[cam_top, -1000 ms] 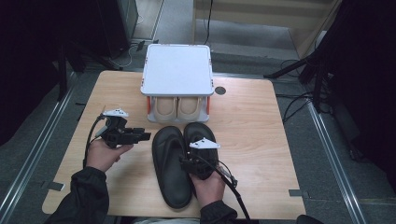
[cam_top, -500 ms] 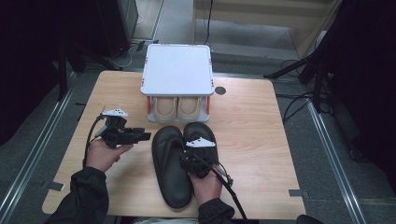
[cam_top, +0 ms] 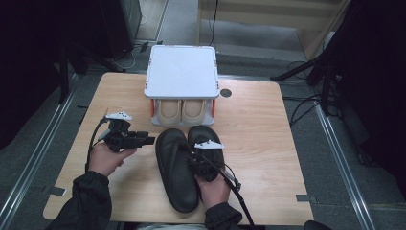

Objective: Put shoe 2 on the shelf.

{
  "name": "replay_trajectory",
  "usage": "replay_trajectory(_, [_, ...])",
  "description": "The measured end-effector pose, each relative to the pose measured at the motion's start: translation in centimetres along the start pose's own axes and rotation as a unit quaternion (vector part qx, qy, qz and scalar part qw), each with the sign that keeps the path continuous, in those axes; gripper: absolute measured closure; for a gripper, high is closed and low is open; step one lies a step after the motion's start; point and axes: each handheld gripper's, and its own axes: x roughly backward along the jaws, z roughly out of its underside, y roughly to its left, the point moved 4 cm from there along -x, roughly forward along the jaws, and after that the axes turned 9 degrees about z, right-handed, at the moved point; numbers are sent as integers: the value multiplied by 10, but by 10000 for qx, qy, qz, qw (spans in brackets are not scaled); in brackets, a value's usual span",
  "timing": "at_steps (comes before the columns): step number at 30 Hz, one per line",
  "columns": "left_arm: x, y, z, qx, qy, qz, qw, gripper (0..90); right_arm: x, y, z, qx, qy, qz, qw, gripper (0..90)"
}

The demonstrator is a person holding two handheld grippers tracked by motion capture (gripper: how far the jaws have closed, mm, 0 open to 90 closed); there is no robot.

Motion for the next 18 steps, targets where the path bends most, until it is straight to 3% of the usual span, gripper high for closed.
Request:
replay_trajectory(11, [1,1,0,6,-25,-30,10000,547,7,-9,1,-20,74,-44,10000,754])
replay_trajectory(14, [2,0,0,2,-21,-62,10000,550,12,-9,1,83,77,-154,9998,754])
replay_trajectory(18, [4,2,0,-2,8,-106,9999,550,18,-9,2,280,135,-538,9981,755])
